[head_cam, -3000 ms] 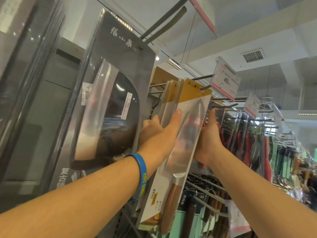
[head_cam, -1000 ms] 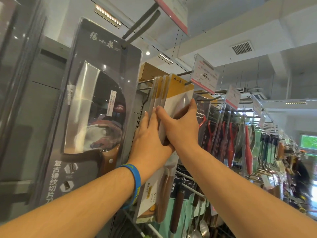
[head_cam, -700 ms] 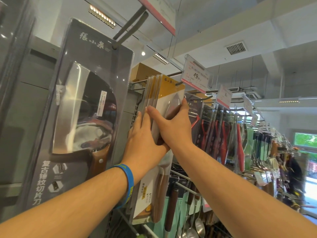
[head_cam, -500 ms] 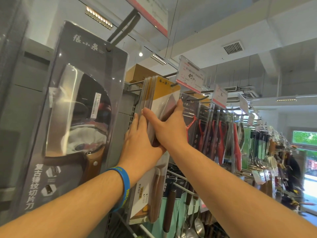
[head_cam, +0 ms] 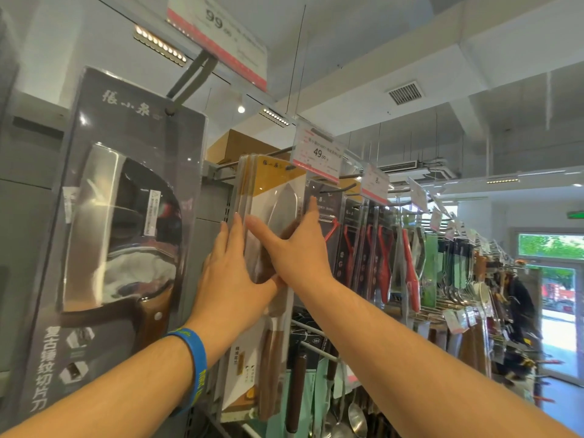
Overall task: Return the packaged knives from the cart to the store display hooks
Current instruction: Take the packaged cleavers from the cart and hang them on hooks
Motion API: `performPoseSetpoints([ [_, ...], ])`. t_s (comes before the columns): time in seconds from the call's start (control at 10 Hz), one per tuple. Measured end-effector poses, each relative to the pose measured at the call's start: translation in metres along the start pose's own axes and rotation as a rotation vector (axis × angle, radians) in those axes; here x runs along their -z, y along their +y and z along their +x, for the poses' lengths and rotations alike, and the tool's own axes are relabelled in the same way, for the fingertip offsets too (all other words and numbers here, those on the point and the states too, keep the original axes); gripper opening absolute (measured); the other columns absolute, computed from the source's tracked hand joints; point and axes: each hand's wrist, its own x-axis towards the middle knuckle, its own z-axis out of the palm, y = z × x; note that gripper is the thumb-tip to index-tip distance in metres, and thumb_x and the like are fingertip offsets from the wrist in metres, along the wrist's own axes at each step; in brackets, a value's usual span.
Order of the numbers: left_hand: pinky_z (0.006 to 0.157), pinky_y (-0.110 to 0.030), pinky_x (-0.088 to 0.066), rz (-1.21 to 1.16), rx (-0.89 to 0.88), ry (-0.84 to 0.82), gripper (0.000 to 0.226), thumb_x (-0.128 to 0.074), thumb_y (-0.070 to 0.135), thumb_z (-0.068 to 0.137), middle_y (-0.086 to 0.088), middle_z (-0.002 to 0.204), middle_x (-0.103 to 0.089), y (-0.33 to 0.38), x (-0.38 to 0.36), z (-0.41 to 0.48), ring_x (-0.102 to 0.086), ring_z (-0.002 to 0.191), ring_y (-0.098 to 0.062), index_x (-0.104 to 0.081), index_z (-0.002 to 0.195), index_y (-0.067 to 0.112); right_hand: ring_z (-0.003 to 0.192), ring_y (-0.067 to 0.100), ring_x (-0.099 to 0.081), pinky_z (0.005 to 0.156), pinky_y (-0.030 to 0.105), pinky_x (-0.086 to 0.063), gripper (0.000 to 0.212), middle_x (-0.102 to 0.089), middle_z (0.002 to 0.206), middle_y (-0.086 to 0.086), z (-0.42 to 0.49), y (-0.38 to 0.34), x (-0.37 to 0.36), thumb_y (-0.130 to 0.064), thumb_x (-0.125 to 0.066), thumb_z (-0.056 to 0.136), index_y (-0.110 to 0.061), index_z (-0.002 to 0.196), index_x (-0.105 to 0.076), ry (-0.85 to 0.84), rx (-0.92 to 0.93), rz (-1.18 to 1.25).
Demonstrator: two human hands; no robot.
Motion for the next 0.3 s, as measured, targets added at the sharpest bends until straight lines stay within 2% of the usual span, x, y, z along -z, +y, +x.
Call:
performPoseSetpoints([
  [0.1, 0.116, -0.044, -0.026, -0.004, 0.024, -0.003, 0.115, -0.077, 0.049, 0.078, 0.008, 0.166, 0.000, -0.001, 0.003, -0.009, -0.016, 0.151, -0.024, 0.007, 0.155, 0.039, 0.145, 0.023, -0.040, 0.116, 0.050, -0.040, 0.120, -0.039, 0.159, 0.001, -0.007, 0.000, 0.003, -0.065, -0.082, 0.071, -0.028, 0.162, -0.012, 0.006, -0.029, -0.015],
  [0.2, 0.115, -0.040, -0.029, -0.009, 0.030, 0.012, 0.105, -0.072, 0.052, 0.080, 0.006, 0.166, -0.008, 0.003, 0.014, -0.024, -0.021, 0.149, -0.021, -0.002, 0.157, 0.035, 0.134, 0.018, -0.049, 0.108, 0.044, -0.046, 0.103, -0.049, 0.146, -0.003, -0.021, 0.000, 0.018, -0.071, -0.072, 0.078, -0.026, 0.158, -0.025, 0.110, -0.024, -0.119],
  [0.3, 0.110, -0.033, -0.032, -0.018, 0.042, 0.005, 0.092, -0.069, 0.053, 0.082, 0.006, 0.160, -0.027, 0.005, 0.022, -0.035, -0.031, 0.144, -0.017, -0.018, 0.156, 0.034, 0.109, 0.008, -0.061, 0.093, 0.035, -0.053, 0.062, -0.063, 0.117, -0.011, -0.031, 0.000, 0.027, -0.063, -0.067, 0.088, -0.025, 0.136, -0.055, 0.124, 0.009, -0.102],
])
